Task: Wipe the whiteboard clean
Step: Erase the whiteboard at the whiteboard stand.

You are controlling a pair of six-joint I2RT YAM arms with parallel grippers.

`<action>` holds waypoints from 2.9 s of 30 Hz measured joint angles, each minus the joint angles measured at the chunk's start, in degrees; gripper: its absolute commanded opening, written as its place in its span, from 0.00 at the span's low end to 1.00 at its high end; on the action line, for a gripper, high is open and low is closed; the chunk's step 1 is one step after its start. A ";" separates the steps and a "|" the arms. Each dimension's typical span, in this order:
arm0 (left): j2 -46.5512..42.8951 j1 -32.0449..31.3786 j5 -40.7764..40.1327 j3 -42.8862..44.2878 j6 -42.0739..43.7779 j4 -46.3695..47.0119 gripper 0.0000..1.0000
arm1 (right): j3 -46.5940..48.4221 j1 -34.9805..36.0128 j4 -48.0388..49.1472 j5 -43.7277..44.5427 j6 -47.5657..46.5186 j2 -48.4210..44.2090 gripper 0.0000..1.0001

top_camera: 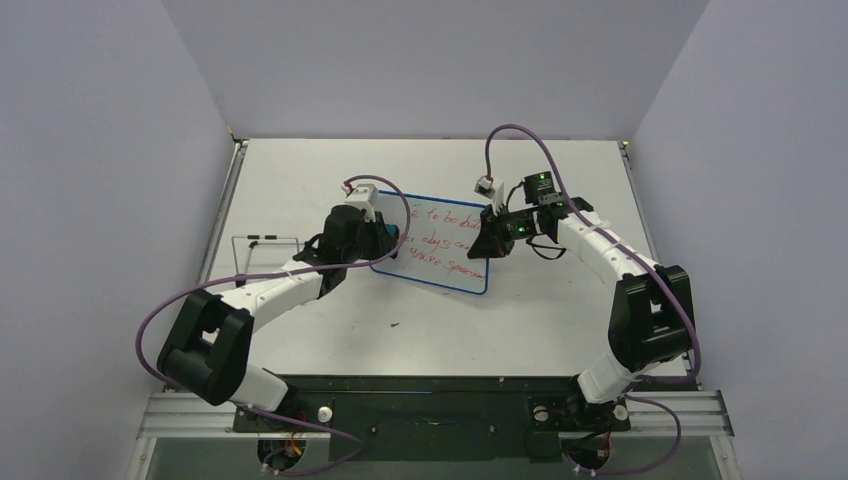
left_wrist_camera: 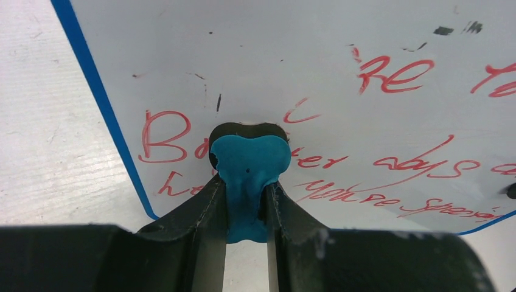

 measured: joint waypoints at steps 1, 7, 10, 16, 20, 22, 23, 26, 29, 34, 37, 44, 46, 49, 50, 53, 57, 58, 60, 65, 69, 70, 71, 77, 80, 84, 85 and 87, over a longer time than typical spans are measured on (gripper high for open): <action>0.04 -0.04 0.42 0.17 0.04 -0.02 0.00 | 0.00 0.00 -0.04 -0.02 0.00 0.00 0.00; 2.97 -1.14 1.95 5.35 1.55 -1.99 0.00 | 0.11 -0.39 -0.04 0.22 0.66 -0.04 0.00; 4.24 -2.40 1.99 7.08 2.38 -1.95 0.00 | 0.13 -0.87 -0.04 0.42 0.96 -0.09 0.00; 4.28 -4.00 -1.03 7.10 1.62 -1.79 0.00 | 0.22 -0.87 -0.07 0.46 1.11 -0.11 0.00; 3.65 -3.02 -3.32 6.49 0.11 -1.99 0.00 | 0.22 -0.74 0.13 0.50 0.98 -0.11 0.00; 3.37 -1.92 -4.96 6.34 -0.07 -2.29 0.00 | 0.22 -0.66 0.13 0.50 0.81 -0.11 0.00; 3.34 -1.49 -5.77 6.34 -0.07 -2.40 0.00 | 0.22 -0.66 0.15 0.50 0.79 -0.11 0.00; 3.34 -0.81 -7.52 6.38 0.00 -2.84 0.00 | 0.22 -0.61 0.13 0.50 0.72 -0.11 0.00; 3.34 -0.66 -7.72 6.49 0.22 -3.06 0.00 | 0.22 -0.59 0.13 0.50 0.70 -0.11 0.00; 3.37 -0.83 -4.63 6.91 2.08 -3.17 0.00 | 0.22 -0.61 0.04 0.50 0.72 -0.11 0.00; 3.67 -2.29 -1.99 7.72 3.06 -2.75 0.00 | 0.22 -0.61 -0.04 0.48 0.87 -0.11 0.00; 3.74 -6.47 1.44 7.89 2.71 -0.31 0.00 | 0.22 -0.66 -0.11 0.48 0.52 -0.15 0.00; 3.74 -5.46 1.49 7.87 1.84 -0.66 0.00 | 0.22 -0.66 -0.11 0.48 0.57 -0.15 0.00; 3.72 -2.10 1.36 6.93 0.70 -0.70 0.00 | 0.22 -0.66 -0.13 0.48 0.85 -0.15 0.00; 3.72 -1.03 1.09 6.34 0.44 -0.76 0.00 | 0.22 -0.66 -0.13 0.48 1.01 -0.15 0.00; 3.72 1.70 -0.02 5.49 0.33 -1.53 0.00 | 0.22 -0.66 -0.13 0.48 1.20 -0.17 0.00; 3.74 2.23 -0.37 5.33 0.48 -1.99 0.00 | 0.22 -0.61 -0.13 0.50 1.20 -0.20 0.00; 3.74 1.86 -0.48 5.33 0.63 -1.99 0.00 | 0.22 -0.61 -0.15 0.48 1.20 -0.20 0.00; 3.69 0.92 -0.68 5.33 1.49 -1.99 0.00 | 0.22 -0.61 -0.26 0.48 1.25 -0.22 0.00; 3.72 -4.17 -0.55 6.56 3.54 -2.64 0.00 | 0.22 -0.61 -0.28 0.50 1.27 -0.22 0.00; 4.20 -6.29 -1.07 9.01 4.09 -4.57 0.00 | 0.22 -0.61 -0.31 0.61 1.20 -0.31 0.00; 4.31 -6.32 -1.29 9.40 4.07 -5.14 0.00 | 0.22 -0.61 -0.31 0.63 1.25 -0.33 0.00; 4.39 -6.25 -1.46 9.81 4.02 -5.88 0.00 | 0.22 -0.61 -0.28 0.66 1.27 -0.33 0.00; 4.37 -5.42 -2.62 10.69 3.23 -7.28 0.00 | 0.22 -0.61 -0.13 0.72 1.20 -0.33 0.00; 4.31 -3.69 -2.84 11.17 3.28 -7.28 0.00 | 0.22 -0.61 -0.13 0.72 1.22 -0.33 0.00; 4.37 -2.64 -3.02 12.68 3.74 -7.91 0.00 | 0.22 -0.61 -0.13 0.74 1.22 -0.33 0.00; 4.46 -2.60 -2.99 13.18 4.00 -8.04 0.00 | 0.22 -0.61 -0.13 0.74 1.20 -0.33 0.00; 4.83 -2.64 -2.95 14.38 4.70 -8.11 0.00 | 0.22 -0.61 -0.15 0.81 1.27 -0.39 0.00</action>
